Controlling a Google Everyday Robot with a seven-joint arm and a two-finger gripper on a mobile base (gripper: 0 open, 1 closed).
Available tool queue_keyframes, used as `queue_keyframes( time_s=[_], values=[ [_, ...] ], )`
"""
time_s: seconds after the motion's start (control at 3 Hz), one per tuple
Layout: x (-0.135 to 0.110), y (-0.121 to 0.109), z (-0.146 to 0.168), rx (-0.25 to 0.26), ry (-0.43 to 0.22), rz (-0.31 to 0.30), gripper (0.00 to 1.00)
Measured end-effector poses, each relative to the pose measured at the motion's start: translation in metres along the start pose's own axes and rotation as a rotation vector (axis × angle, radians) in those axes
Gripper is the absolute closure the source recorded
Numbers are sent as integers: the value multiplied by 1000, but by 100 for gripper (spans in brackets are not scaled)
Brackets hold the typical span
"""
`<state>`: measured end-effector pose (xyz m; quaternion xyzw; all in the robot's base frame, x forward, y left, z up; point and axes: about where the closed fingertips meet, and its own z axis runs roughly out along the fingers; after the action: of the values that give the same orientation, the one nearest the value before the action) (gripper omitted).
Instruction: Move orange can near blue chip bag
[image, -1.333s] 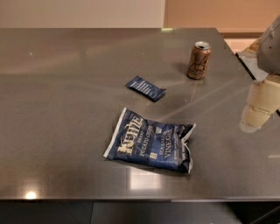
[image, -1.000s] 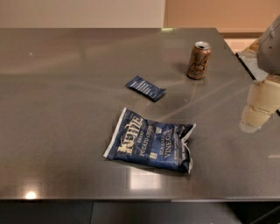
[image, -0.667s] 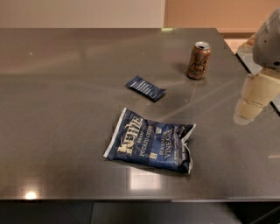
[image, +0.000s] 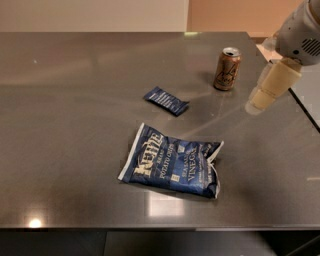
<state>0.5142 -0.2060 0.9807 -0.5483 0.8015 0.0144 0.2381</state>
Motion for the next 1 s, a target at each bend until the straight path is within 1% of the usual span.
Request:
queue_keyframes(
  time_s=[0.33, 0.67, 1.0],
  values=[
    [-4, -30, 17, 26, -65, 81, 0],
    [-4, -63, 34, 68, -100, 159, 0],
    [-1, -108, 56, 115, -140, 256, 0]
  ],
)
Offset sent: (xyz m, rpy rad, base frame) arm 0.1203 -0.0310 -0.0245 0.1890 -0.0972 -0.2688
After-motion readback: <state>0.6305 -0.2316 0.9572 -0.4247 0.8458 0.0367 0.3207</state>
